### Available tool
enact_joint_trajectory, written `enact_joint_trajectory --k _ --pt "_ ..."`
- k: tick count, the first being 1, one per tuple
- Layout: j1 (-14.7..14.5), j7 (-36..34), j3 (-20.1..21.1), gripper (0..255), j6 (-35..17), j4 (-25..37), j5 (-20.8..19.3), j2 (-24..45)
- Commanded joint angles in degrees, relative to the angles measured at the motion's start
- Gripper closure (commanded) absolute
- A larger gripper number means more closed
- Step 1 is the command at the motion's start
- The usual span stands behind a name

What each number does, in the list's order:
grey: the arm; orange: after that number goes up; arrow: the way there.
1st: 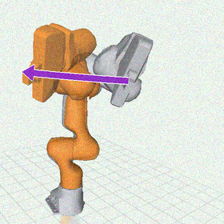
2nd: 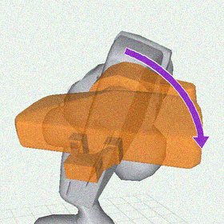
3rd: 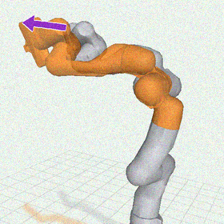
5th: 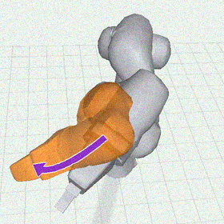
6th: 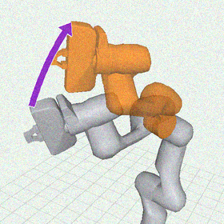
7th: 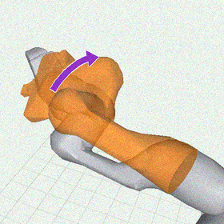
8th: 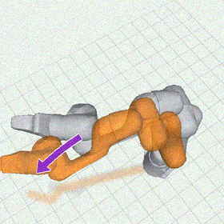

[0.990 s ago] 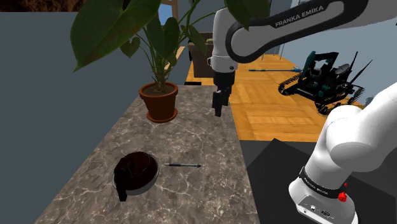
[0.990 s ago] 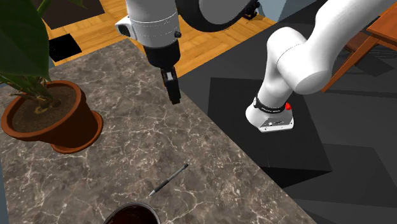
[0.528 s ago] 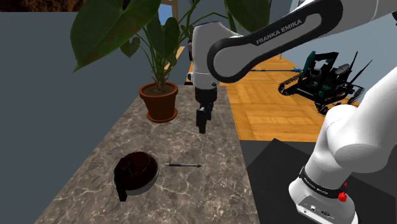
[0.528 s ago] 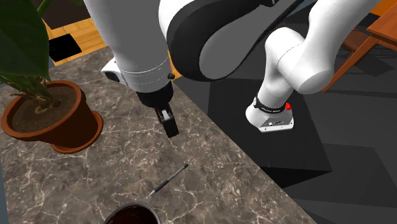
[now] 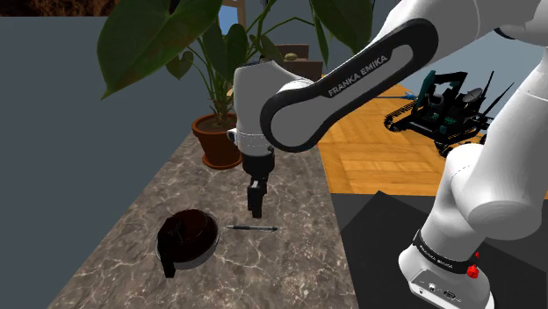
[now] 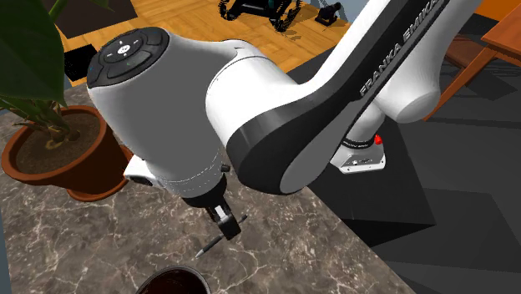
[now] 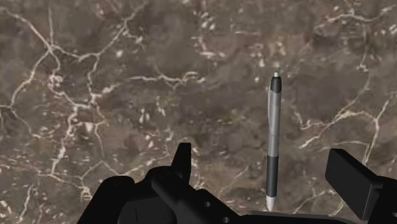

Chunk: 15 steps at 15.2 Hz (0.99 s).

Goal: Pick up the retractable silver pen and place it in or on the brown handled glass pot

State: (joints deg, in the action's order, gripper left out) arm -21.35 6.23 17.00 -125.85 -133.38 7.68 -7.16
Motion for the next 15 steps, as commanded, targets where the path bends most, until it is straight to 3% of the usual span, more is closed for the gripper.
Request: enact_joint_trajectory --k 1,10,15 --pt "-1.13 -0.03 1.34 0 -1.53 1.74 -0.44 3.07" --pt "-1.70 -0.85 2.07 0 -7.93 -0.28 -1.53 7.50" --pt "-1.70 -0.85 2.07 0 -7.93 -0.26 -1.54 7.51"
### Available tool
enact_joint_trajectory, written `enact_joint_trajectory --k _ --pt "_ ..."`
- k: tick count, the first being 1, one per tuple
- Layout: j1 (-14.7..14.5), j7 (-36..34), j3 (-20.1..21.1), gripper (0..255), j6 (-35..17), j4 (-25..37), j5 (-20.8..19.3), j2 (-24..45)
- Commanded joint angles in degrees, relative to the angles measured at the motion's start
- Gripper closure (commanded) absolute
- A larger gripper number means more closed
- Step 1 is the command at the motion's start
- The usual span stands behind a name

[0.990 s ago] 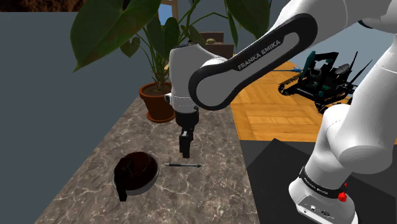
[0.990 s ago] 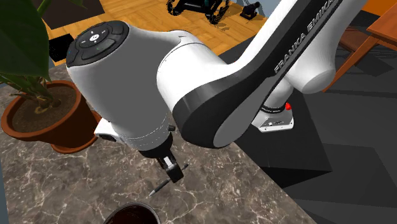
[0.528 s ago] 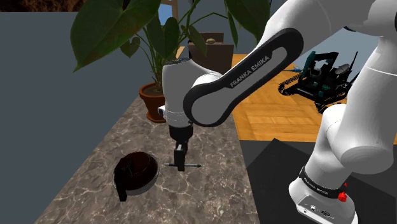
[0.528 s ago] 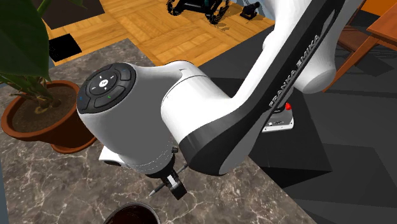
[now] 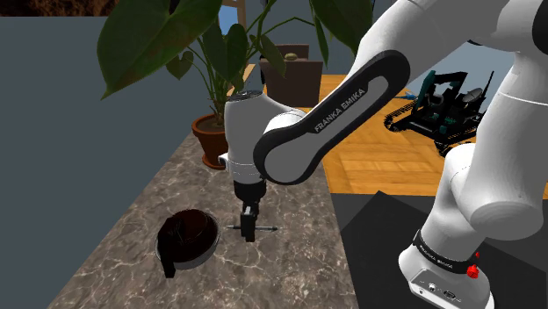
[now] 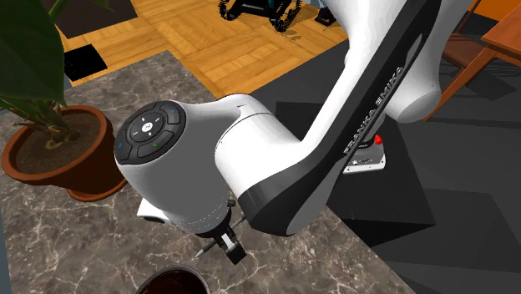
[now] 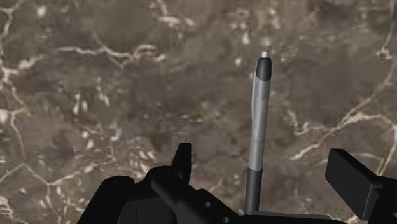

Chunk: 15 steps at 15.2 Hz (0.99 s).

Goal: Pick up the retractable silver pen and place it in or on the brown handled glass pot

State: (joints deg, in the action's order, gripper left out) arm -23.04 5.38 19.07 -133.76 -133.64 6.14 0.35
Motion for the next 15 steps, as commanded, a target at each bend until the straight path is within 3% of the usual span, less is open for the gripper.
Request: enact_joint_trajectory --k 1,2,3,11,15 --pt "0.00 0.00 0.00 0 -0.02 -0.01 0.00 0.00" --pt "0.00 0.00 0.00 0 -0.01 0.00 0.00 0.00" --pt "0.00 0.00 0.00 255 -0.01 0.00 0.00 0.00" --pt "0.05 0.19 -0.05 255 -0.49 -0.48 0.07 0.00" --pt "0.01 0.21 -0.08 255 2.36 0.86 0.45 -1.56"
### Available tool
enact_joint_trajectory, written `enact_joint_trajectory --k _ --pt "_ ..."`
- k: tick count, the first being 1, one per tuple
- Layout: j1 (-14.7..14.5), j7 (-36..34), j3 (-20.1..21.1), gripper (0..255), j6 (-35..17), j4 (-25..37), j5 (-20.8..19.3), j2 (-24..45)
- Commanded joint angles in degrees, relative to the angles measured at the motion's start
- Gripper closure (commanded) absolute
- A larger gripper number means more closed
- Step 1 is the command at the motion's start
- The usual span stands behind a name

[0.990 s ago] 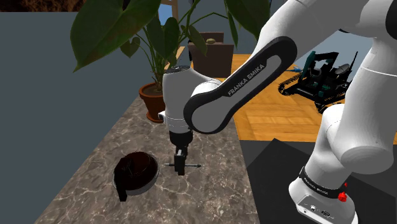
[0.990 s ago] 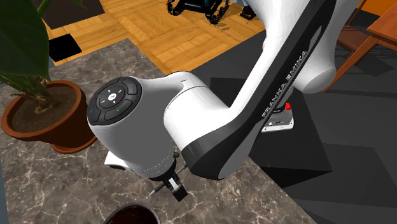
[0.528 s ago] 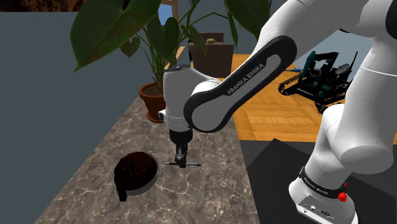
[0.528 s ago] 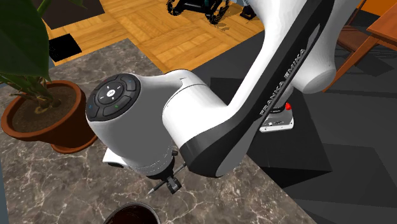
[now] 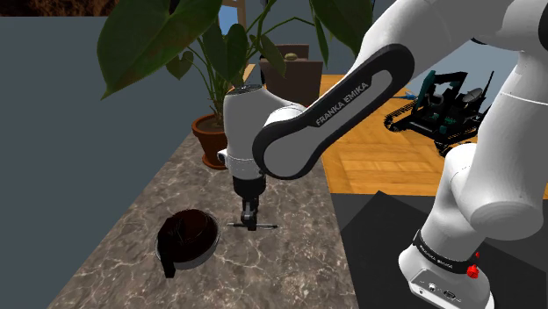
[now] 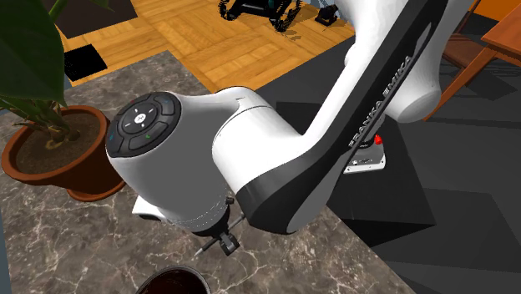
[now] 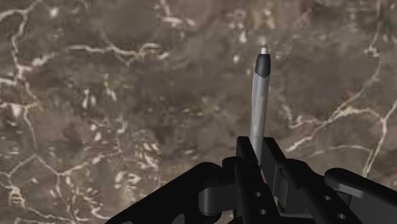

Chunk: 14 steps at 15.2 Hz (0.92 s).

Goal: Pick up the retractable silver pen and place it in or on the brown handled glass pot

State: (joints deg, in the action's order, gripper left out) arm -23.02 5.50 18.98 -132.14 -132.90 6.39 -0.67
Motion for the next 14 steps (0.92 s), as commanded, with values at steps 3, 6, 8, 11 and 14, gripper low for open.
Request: enact_joint_trajectory --k 3,6,8,11,14 --pt "0.03 0.25 -0.07 255 3.10 1.10 0.57 -1.99" --pt "0.06 0.38 -0.18 255 5.48 2.18 0.88 -3.31" --pt "0.09 0.44 -0.26 255 7.05 2.97 1.05 -4.13" --pt "0.12 0.50 -0.39 255 9.42 4.23 1.26 -5.26" --pt "0.16 0.52 -0.53 255 11.77 5.61 1.42 -6.27"
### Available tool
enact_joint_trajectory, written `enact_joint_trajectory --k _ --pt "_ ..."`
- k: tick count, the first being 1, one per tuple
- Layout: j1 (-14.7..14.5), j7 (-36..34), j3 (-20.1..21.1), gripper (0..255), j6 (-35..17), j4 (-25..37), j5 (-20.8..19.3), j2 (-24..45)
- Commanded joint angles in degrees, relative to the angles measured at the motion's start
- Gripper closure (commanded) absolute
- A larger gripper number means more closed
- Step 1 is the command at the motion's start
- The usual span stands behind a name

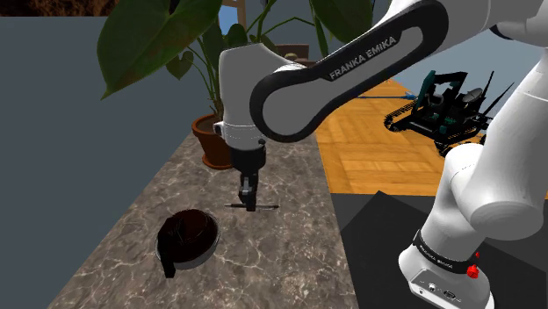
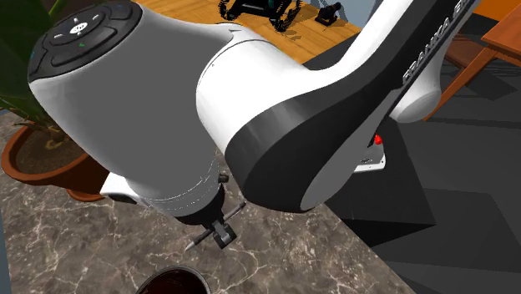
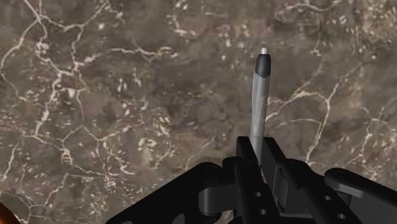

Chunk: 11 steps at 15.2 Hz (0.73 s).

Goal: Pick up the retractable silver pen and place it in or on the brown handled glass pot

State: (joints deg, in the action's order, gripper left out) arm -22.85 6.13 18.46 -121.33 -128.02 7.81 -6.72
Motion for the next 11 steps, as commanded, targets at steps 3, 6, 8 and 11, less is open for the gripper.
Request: enact_joint_trajectory --k 3,6,8,11 --pt "0.03 -0.11 -0.15 255 3.31 2.21 0.12 -1.12" --pt "0.08 -0.14 -0.30 255 5.65 3.79 0.20 -1.89" --pt "0.11 -0.17 -0.39 255 7.20 4.91 0.24 -2.34" --pt "0.16 -0.25 -0.53 255 9.52 6.67 0.26 -2.91"
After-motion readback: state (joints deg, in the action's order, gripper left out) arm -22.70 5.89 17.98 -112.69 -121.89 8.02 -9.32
